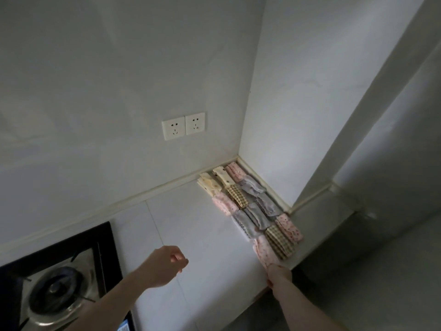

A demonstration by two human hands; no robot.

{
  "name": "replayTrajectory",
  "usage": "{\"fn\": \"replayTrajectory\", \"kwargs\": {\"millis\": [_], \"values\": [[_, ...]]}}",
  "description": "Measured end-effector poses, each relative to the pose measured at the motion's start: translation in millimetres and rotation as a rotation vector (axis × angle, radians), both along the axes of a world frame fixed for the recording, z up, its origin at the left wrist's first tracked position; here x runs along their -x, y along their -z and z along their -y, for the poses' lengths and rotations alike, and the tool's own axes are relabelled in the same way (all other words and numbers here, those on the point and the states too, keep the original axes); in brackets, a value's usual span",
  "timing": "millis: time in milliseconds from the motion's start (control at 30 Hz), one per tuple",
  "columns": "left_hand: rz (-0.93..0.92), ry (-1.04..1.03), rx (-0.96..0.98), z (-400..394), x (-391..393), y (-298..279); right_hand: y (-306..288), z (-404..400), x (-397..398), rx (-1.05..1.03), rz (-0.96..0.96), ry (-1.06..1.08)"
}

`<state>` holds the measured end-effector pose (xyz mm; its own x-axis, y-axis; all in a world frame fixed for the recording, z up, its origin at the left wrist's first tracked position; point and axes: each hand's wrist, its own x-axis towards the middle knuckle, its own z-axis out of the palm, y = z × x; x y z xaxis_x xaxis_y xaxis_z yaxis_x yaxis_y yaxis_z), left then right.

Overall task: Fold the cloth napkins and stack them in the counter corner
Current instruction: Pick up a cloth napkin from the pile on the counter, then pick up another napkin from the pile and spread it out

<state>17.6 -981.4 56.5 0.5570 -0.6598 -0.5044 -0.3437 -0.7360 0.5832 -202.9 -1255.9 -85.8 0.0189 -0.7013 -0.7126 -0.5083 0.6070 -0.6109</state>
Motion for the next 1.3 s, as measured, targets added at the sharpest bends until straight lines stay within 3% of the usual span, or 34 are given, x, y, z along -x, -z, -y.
{"fn": "replayTrajectory", "kwargs": {"millis": [167, 300, 567, 767, 867, 967, 1300], "values": [[-0.001, -0.057, 0.012, 12.7, 10.3, 8.5, 38.1, 30.2, -4.9, 0.013, -0.159, -0.077], [-0.007, -0.089, 0.008, 19.8, 23.2, 12.3, 46.5, 28.7, -3.1, 0.179, -0.295, -0.139], [-0.02, -0.102, -0.01, 25.2, 39.8, 19.8, 36.1, 29.6, -11.5, 0.316, -0.245, -0.21], [-0.023, -0.168, -0.015, 10.5, 43.1, 25.2, 17.6, 15.9, -6.8, 0.49, -0.398, -0.284], [-0.019, -0.241, -0.006, -8.4, 46.1, 27.2, 2.3, -3.4, -7.7, 0.725, -0.3, -0.435], [0.005, -0.364, 0.014, -45.6, 50.1, 28.9, -15.0, -41.6, -26.8, 0.82, -0.149, -0.693], [0.126, -0.739, 0.048, -269.7, 111.6, 17.6, -78.4, -272.1, -97.4, 0.677, 0.319, -1.427]]}}
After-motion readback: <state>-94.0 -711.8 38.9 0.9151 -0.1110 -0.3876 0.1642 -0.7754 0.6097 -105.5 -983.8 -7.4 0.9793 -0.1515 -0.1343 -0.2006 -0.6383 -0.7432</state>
